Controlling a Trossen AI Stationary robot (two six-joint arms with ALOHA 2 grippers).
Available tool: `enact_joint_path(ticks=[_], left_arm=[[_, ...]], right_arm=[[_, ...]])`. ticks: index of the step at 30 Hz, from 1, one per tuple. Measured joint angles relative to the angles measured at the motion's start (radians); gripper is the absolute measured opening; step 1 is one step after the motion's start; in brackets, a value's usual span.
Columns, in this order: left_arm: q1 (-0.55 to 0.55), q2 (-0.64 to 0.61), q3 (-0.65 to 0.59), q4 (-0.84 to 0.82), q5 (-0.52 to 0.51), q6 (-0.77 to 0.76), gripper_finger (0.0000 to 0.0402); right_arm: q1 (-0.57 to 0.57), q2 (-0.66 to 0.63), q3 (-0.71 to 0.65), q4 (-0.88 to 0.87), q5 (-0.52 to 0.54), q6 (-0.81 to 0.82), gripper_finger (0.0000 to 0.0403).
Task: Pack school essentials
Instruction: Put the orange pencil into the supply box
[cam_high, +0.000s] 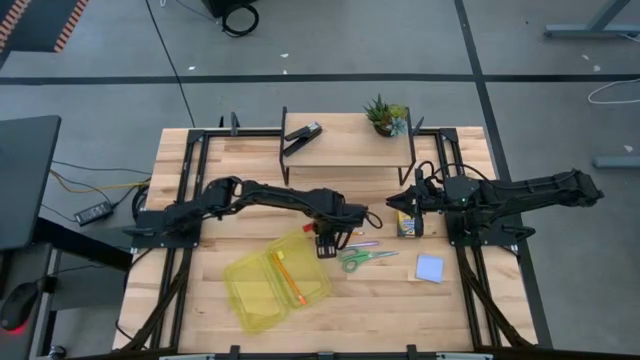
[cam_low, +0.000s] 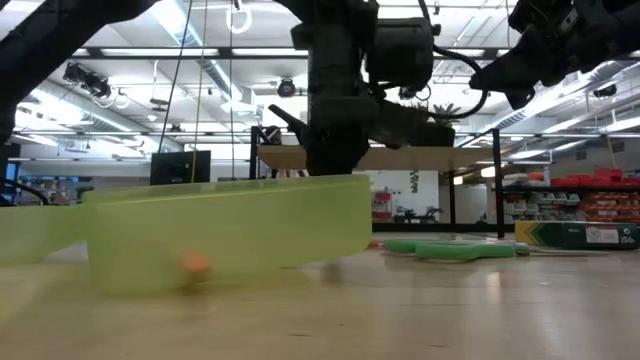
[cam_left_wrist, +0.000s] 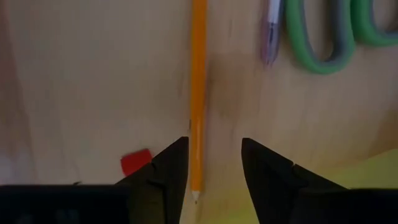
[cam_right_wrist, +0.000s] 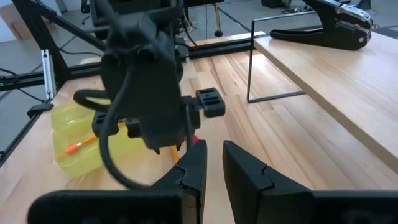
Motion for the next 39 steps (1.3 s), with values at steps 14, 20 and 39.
enact_joint_path(ticks=[14,20,39], left_arm=[[-0.009,0.039,-0.002,-0.005,-0.062,0.025,0.0126],[-0.010,0.039,-0.024,0.031,-0.062,0.011,0.0116],[-0.016,0.030,-0.109,0.111,-0.075,-0.006,0.0015]], right_arm=[[0.000,0.000,0.000,0.001,0.000,0.005,0.0060],[0.000,0.000,0.000,0.001,0.000,0.007,0.0060],[0.000,0.000,0.000,0.000,0.000,0.011,0.0060]])
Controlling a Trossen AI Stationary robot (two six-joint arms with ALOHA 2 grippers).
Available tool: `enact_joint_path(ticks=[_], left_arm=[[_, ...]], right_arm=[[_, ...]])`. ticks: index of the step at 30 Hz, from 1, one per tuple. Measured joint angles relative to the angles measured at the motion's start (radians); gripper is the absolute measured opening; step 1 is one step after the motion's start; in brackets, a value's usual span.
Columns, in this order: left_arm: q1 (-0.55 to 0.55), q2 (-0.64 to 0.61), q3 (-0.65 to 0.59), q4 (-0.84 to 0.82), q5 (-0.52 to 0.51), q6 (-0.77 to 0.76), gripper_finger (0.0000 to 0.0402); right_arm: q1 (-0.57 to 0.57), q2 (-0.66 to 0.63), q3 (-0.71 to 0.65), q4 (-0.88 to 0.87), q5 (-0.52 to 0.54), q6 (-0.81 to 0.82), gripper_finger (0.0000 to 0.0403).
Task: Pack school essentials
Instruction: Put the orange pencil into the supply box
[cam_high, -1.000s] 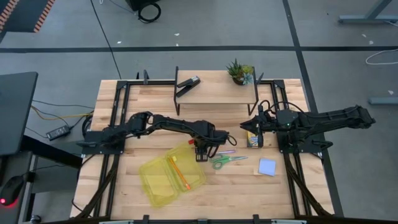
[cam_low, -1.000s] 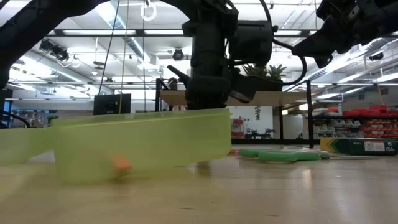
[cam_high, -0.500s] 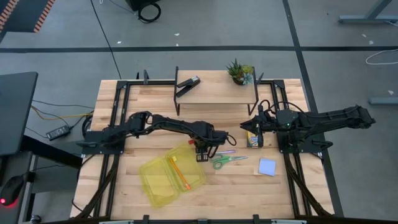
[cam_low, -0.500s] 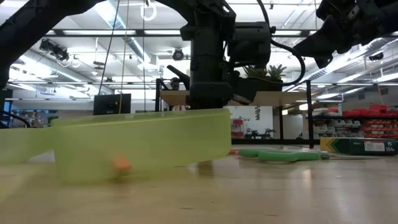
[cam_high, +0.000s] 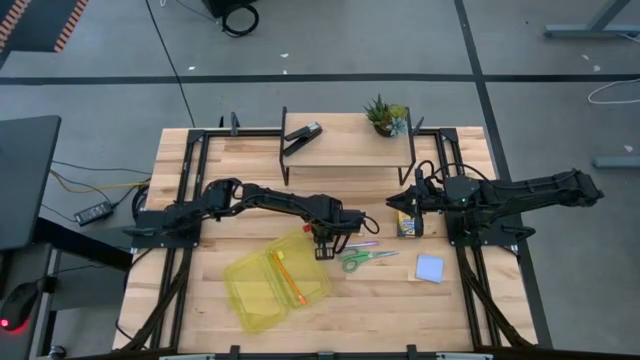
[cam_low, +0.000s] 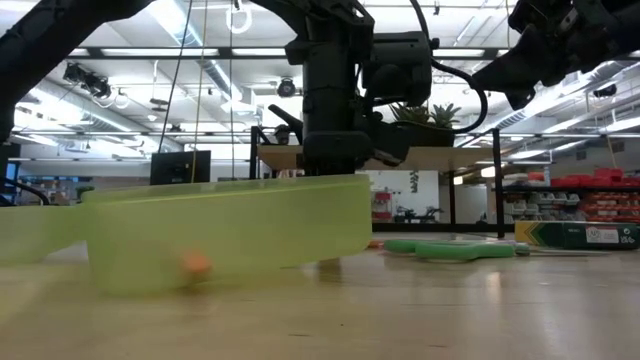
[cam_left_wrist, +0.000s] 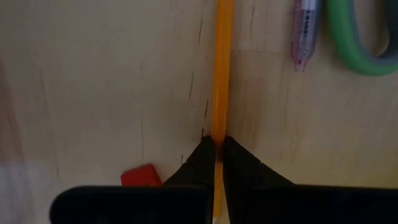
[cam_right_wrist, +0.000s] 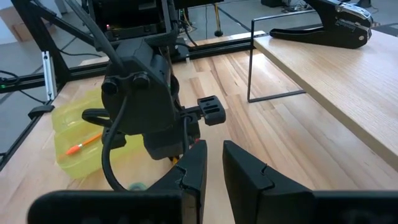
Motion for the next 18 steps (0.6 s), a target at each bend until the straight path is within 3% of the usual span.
enact_joint_path(ticks=[18], left_arm=[[-0.002,0.003,0.069,-0.033,-0.052,0.057,0.0007]], right_arm=[[0.000,0.000,0.000,0.000,0.000,0.000,0.0060]])
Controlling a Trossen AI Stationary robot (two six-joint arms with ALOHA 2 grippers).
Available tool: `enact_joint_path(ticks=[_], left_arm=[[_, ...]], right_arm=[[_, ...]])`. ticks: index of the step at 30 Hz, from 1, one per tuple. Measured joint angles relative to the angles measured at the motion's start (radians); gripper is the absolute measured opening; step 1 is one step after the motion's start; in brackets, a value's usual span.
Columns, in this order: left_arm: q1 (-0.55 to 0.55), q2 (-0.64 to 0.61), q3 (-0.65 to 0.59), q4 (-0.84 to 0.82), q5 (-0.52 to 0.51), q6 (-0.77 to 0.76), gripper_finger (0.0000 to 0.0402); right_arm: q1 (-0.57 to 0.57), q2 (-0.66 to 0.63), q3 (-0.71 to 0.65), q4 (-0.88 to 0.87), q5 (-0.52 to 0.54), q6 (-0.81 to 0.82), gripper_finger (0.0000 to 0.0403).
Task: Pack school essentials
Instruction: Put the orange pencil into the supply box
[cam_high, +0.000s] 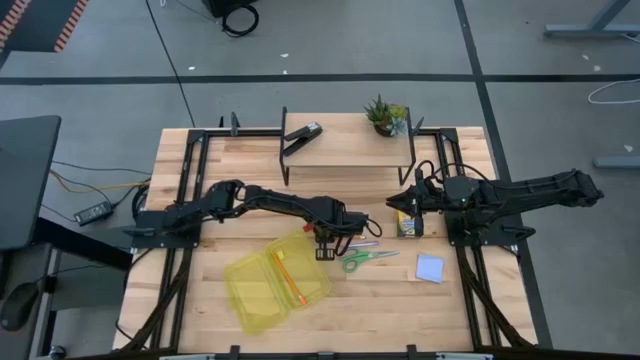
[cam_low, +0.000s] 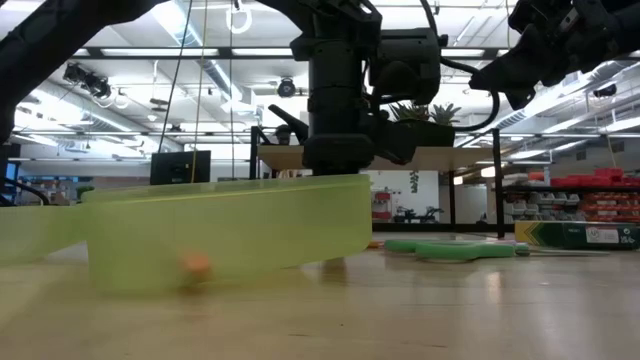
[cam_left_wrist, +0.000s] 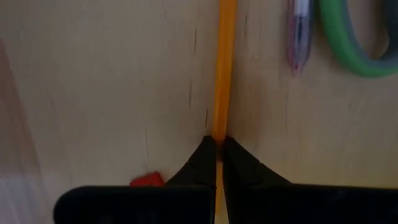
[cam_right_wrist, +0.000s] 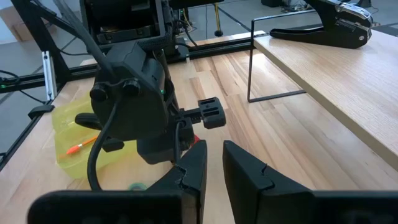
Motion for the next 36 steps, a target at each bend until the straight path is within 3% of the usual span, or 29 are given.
enact_joint_path(ticks=[15,27,36], left_arm=[[0.002,0.004,0.076,-0.074,-0.003,0.034,0.0002],[0.004,-0.001,0.069,0.002,-0.003,0.025,0.0118],[0.013,-0.002,0.052,0.036,-0.003,0.021,0.0135]], right_arm=[[0.000,0.000,0.000,-0.001,0.000,0.003,0.0060],[0.000,0.000,0.000,-0.004,-0.012,0.011,0.0060],[0.000,0.000,0.000,-0.011,-0.012,0.011,0.0060]])
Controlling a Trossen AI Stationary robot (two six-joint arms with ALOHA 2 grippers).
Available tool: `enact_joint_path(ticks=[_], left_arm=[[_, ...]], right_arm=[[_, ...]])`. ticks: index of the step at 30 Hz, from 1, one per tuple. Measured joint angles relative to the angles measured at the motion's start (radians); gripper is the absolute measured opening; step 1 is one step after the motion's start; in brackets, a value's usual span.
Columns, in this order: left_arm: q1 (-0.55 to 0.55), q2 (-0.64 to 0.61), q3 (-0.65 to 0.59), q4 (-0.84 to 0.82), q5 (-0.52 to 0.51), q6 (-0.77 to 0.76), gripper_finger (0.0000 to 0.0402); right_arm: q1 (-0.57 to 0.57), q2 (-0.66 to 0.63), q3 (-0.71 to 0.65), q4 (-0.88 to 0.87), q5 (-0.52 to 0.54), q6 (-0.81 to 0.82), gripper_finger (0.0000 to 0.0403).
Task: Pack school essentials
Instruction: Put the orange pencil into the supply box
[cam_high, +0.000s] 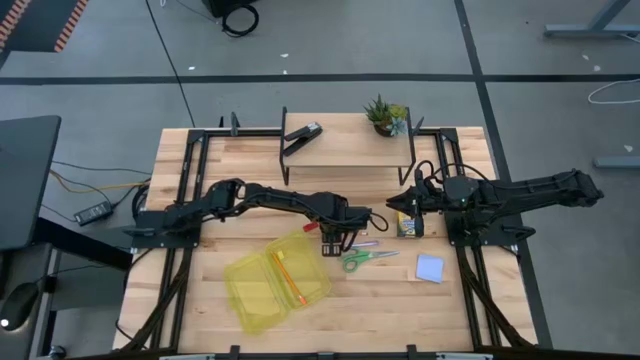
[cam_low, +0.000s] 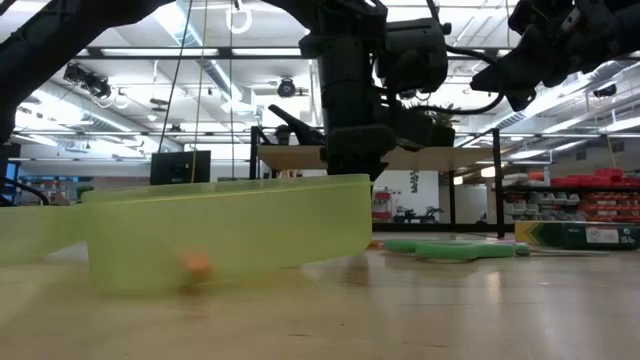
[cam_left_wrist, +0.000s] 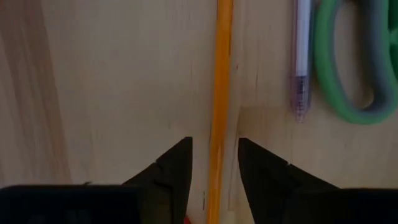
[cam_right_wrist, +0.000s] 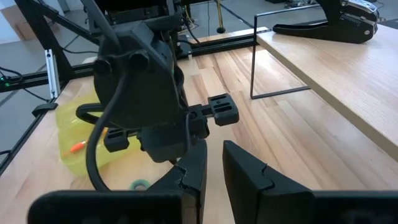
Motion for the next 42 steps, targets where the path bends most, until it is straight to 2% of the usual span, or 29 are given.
enact_joint_path(ticks=[10,21,29,33,42], left_arm=[[0.000,0.001,0.000,0.023,0.001,0.003,0.0104],[0.009,0.030,0.002,0.043,0.028,0.006,0.0094],[0.043,0.059,0.006,0.035,0.142,0.039,0.0037],[0.042,0.068,0.006,0.038,0.134,0.058,0.0010],[0.035,0.070,0.004,0.045,0.049,0.086,0.0007]], right_arm=[[0.000,0.000,0.000,0.000,0.000,0.003,0.0060],[0.000,0.000,0.000,0.001,0.000,0.007,0.0060],[0.013,0.000,0.000,0.003,0.000,0.008,0.0060],[0.022,0.000,0.000,0.003,0.001,0.004,0.0060],[0.023,0.000,0.000,0.003,0.006,0.000,0.0060]])
